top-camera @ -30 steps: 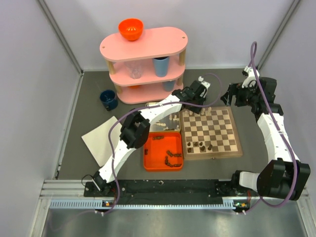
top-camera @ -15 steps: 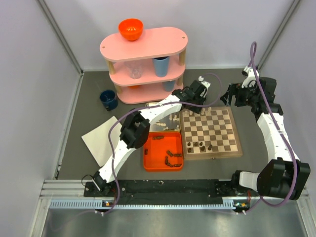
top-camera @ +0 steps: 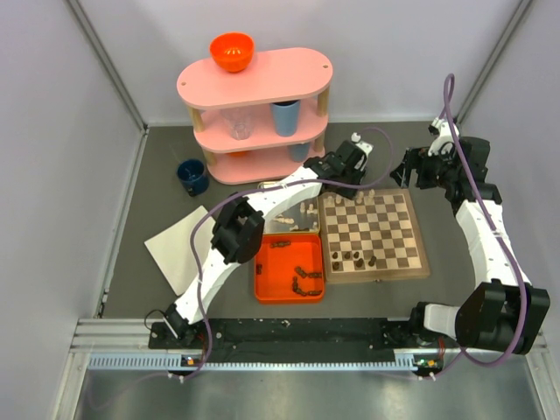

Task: Set up the chess pieces on the board

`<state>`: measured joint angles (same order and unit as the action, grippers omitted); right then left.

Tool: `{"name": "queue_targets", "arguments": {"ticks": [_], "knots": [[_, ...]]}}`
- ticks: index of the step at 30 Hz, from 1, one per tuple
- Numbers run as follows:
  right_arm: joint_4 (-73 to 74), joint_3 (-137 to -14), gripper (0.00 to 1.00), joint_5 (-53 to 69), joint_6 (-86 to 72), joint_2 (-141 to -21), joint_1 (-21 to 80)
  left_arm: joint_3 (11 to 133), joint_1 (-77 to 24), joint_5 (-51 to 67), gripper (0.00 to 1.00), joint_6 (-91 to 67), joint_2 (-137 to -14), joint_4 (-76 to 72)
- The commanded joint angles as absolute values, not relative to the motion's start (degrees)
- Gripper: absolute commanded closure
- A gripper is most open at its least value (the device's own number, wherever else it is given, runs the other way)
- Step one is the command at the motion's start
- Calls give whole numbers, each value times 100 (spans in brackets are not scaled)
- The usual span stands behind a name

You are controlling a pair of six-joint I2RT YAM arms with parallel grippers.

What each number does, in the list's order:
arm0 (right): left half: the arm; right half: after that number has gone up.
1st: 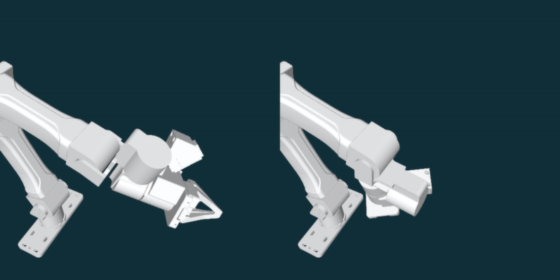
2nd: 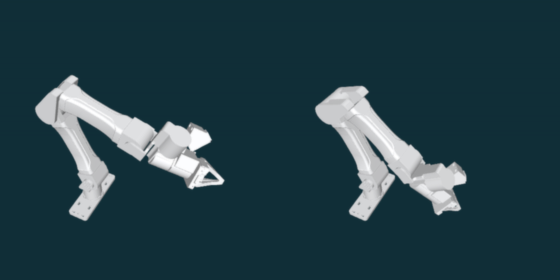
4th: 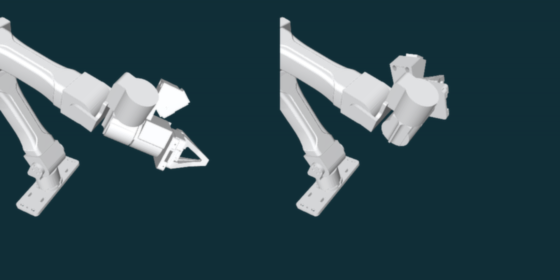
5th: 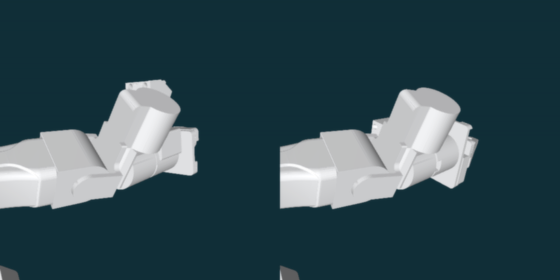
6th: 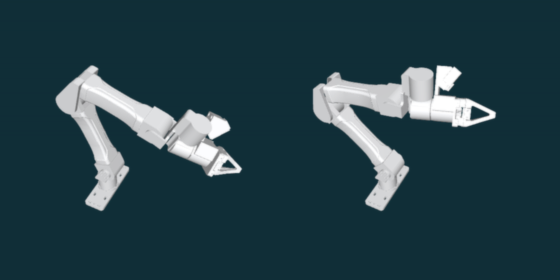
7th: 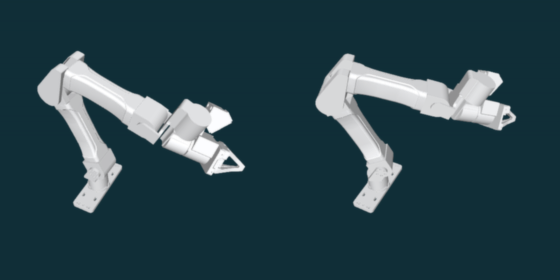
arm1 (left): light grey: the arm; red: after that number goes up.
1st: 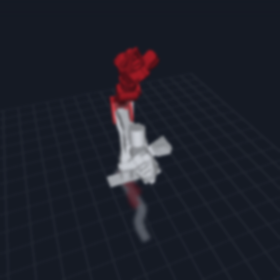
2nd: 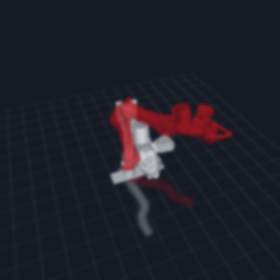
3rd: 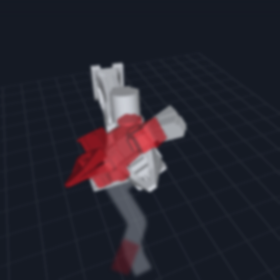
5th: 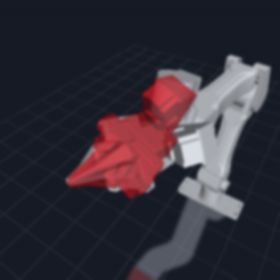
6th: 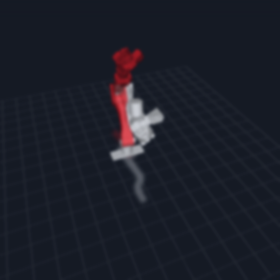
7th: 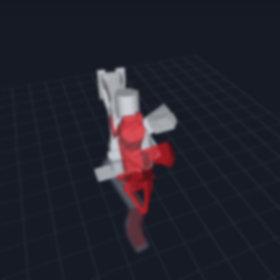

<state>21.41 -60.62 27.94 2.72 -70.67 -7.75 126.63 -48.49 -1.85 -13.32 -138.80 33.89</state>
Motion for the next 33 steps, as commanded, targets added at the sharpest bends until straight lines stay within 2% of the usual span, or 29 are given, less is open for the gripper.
{"name": "queue_targets", "arguments": {"ticks": [1, 11, 19, 20, 24, 27, 28, 31, 33], "knots": [[1872, -6047, 15, 2865, 237, -7066, -835, 12832, -4852, -281, 57, -1239, -13254, 3226], [1872, -6038, 15, 2865, 281, -7049, -835, 12385, -4808, -422, 57, -1195, -12692, 2884], [1881, -6012, 14, 2988, 430, -6979, -835, 10426, -4597, -747, 52, -1073, -10725, 1637], [1872, -6003, 14, 3040, 492, -6961, -826, 9971, -4588, -773, 50, -994, -10470, 1478], [1828, -5933, 13, 3277, 562, -6865, -957, 8800, -4518, -1177, 30, -897, -8917, 880], [1793, -5880, 13, 3681, 598, -6768, -1133, 7851, -4290, -1195, 11, -896, -7837, 528], [1758, -5836, 13, 3804, 606, -6733, -1317, 7622, -4193, -1134, 1, -1001, -7561, 493], [1714, -5827, 13, 4113, 563, -6566, -1625, 6796, -3579, -415, 1, -1282, -6515, 510], [1731, -5862, 13, 4148, 527, -6391, -1714, 6321, -3254, -334, 1, -1257, -5779, 754]]}}
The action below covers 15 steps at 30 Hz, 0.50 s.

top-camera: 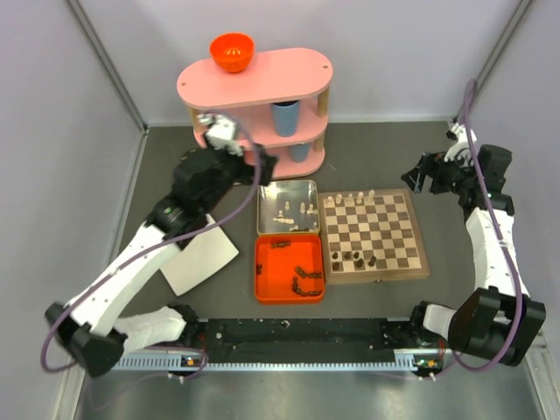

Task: Set up the chess pieces on the board

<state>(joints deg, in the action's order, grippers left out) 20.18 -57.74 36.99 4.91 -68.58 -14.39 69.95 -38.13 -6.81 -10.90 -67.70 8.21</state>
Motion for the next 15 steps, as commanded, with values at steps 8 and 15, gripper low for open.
{"name": "queue_targets", "arguments": {"ticks": [8, 15], "knots": [[2390, -6143, 13, 4210, 676, -5722, -1714, 5134, -3129, -1538, 1, -554, -3790, 1397], [2953, -6469, 6, 4236, 607, -5160, -1723, 4571, -3129, -1609, 1, -580, -2866, 1775]]}}
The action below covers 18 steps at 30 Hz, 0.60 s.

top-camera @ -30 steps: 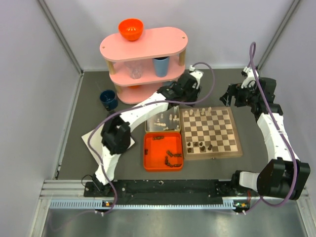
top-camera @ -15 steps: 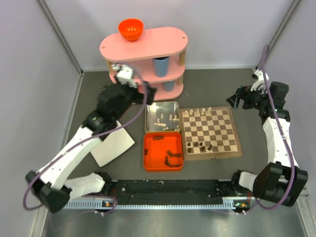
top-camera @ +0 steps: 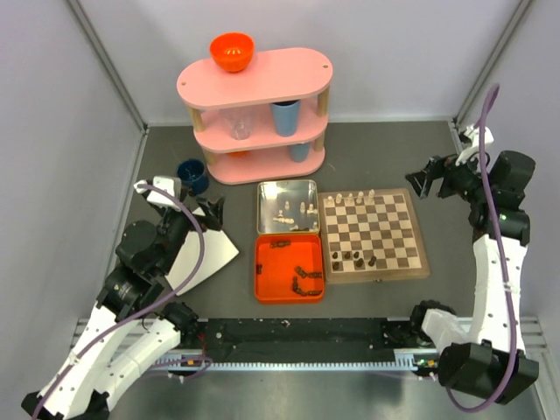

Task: Set up the chess pieces on the board

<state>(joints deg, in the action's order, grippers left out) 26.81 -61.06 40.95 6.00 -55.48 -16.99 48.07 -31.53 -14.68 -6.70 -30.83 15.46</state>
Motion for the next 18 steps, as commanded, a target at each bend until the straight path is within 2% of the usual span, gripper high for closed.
{"name": "queue_targets", "arguments": {"ticks": [1, 4, 18], "knots": [[2979, -6469, 6, 4245, 572, -5090, -1723, 4527, -3129, -1556, 1, -597, -2822, 1845], [3041, -6451, 1, 4202, 440, -4861, -1723, 4439, -3129, -1468, 1, -650, -2655, 1933], [3094, -6302, 1, 3059, -422, -4061, -1723, 4324, -3129, -1055, 1, -896, -2285, 2197]]}}
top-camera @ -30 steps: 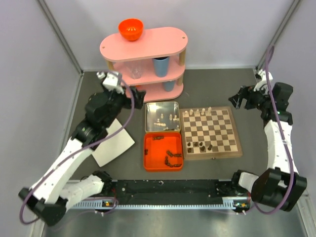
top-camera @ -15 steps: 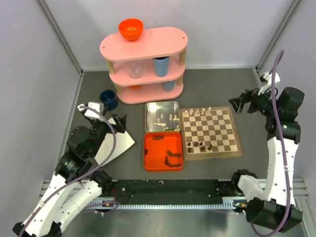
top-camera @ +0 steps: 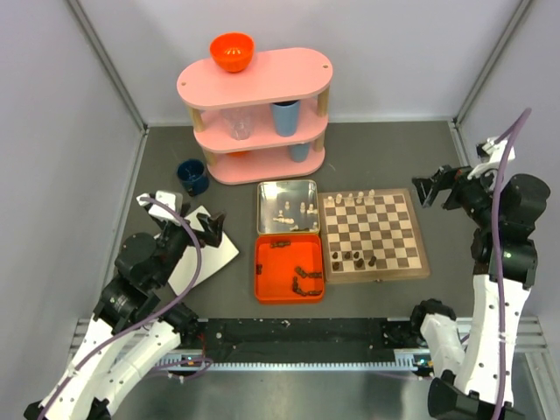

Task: Set up the chess pieces on the board

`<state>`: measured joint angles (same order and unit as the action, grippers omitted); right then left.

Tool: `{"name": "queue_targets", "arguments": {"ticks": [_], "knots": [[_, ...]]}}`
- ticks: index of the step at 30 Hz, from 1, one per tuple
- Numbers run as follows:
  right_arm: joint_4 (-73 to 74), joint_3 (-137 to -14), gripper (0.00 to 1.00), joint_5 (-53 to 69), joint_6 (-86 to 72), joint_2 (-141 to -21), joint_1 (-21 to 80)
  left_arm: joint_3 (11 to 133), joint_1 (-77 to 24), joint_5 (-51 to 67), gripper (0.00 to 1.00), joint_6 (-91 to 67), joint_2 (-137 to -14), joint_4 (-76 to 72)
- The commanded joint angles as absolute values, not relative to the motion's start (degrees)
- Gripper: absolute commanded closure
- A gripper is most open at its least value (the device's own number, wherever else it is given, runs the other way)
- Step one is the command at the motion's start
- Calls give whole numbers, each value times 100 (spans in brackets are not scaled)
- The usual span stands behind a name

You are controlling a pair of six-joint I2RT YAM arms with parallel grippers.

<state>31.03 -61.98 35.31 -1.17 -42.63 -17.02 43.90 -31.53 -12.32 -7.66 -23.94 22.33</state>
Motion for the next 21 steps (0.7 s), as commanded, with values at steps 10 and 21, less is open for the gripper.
{"name": "queue_targets", "arguments": {"ticks": [10, 21], "knots": [[3094, -6117, 1, 2496, -694, -3630, -1723, 4350, -3129, -976, 1, -1011, -2250, 2338], [2927, -5941, 1, 2478, -729, -3753, -1714, 4421, -3129, -993, 1, -1028, -2329, 2391]]}}
